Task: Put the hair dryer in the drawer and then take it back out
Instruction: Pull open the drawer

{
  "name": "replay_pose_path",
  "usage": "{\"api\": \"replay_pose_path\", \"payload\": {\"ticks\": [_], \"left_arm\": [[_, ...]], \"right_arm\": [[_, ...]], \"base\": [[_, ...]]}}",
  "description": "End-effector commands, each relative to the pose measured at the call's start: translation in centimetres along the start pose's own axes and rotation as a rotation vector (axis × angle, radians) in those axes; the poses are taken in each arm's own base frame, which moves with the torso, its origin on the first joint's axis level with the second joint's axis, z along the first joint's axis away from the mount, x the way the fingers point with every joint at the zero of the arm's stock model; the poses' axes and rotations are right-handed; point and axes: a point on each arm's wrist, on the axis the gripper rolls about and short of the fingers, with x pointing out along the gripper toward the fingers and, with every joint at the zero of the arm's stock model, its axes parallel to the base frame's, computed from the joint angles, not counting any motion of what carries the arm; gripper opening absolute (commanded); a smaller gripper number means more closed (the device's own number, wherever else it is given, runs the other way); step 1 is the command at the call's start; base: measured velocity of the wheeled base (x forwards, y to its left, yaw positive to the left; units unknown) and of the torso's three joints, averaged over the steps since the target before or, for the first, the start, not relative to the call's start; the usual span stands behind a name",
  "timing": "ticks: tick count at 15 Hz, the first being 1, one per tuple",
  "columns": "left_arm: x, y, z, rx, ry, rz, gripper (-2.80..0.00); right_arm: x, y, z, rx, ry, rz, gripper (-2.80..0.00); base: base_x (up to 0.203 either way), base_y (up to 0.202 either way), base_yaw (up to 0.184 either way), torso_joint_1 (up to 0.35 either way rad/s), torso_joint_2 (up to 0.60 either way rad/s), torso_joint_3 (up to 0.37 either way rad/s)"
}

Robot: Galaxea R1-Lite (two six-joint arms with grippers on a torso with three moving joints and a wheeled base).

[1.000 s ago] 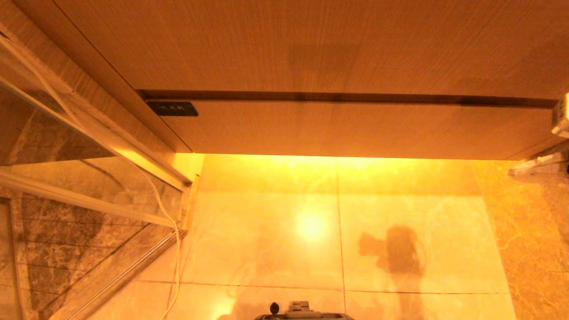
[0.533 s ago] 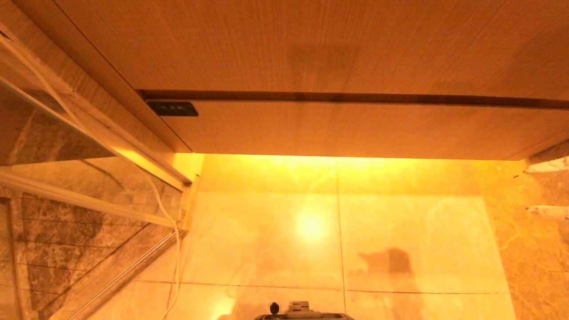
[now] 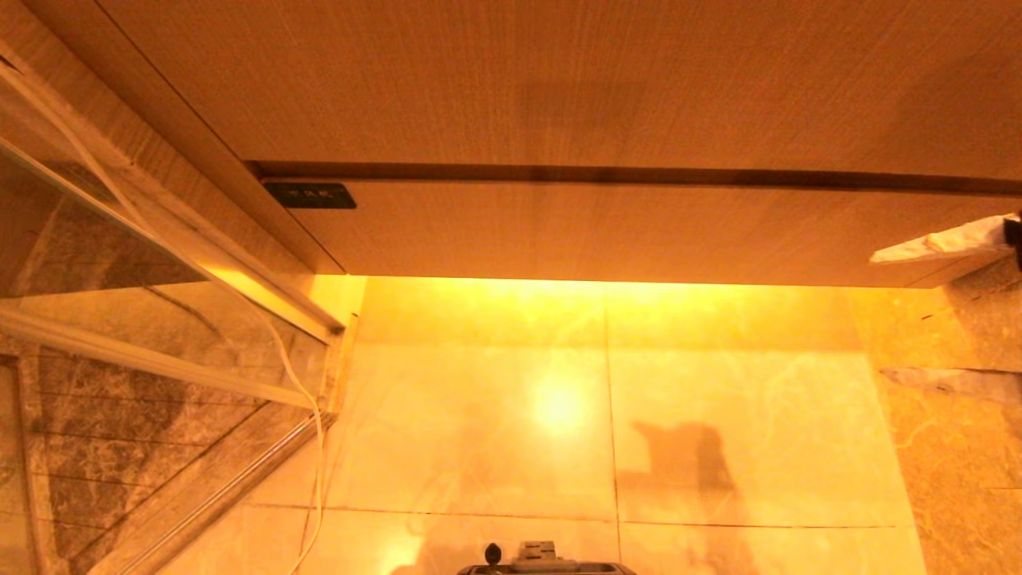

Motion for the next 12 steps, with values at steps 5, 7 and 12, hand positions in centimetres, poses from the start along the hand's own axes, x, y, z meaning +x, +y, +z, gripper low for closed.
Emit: {"api": "replay_pose_path", "payload": {"ticks": [5, 7, 12], "left_arm": [[0.0, 0.0, 0.0, 0.0, 0.001, 0.0, -2.8], [0.0, 0.0, 0.0, 0.0, 0.001, 0.0, -2.8], [0.0, 0.0, 0.0, 0.0, 0.001, 0.0, -2.8]], "right_arm": [[8.0, -5.0, -3.8, 0.085, 0.015, -0.041, 0.0], [7.7, -6.3, -4.3, 0.116, 0.124, -0.13, 0.0], [7.5, -6.7, -4.9, 0.124, 0.166, -0.159, 0.0]], "base": [[0.0, 0.0, 0.0, 0.0, 0.0, 0.0], [0.0, 0.0, 0.0, 0.0, 0.0, 0.0], [0.0, 0.0, 0.0, 0.0, 0.0, 0.0]]}}
